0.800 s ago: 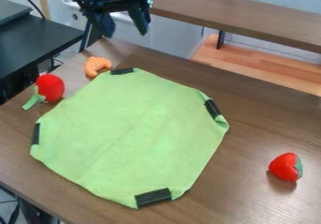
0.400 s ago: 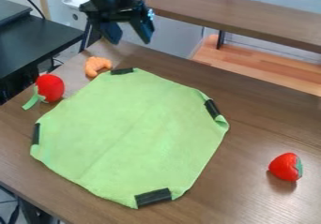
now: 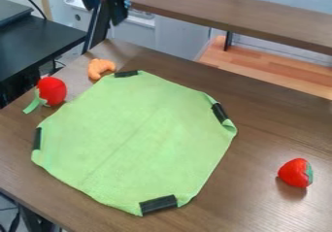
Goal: Fold the towel from the top left to the bottom right
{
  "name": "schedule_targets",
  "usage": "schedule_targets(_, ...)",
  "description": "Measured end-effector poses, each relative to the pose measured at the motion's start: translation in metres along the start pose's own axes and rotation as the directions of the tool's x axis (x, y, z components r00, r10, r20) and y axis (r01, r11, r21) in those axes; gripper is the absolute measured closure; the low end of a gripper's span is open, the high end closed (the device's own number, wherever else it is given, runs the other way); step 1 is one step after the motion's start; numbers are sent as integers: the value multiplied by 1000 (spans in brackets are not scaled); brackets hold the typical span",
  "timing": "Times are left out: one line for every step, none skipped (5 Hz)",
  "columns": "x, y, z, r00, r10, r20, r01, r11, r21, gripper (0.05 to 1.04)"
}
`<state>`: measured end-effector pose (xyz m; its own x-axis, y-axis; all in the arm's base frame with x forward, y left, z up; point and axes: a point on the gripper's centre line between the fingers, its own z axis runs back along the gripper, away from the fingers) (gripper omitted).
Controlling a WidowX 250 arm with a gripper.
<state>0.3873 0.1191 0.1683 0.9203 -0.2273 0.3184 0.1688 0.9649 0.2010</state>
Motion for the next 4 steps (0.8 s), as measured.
schedule_targets(5, 16, 1, 982, -77, -173, 96, 990, 105, 83)
schedule_targets(6, 23, -9, 957, -158, -241, 164, 986, 4, 83)
schedule_targets(0, 33, -18, 939, -262, -221, 234, 961, -147, 83)
schedule_targets(-4, 35, -30, 916, -361, -175, 304, 910, -281, 83)
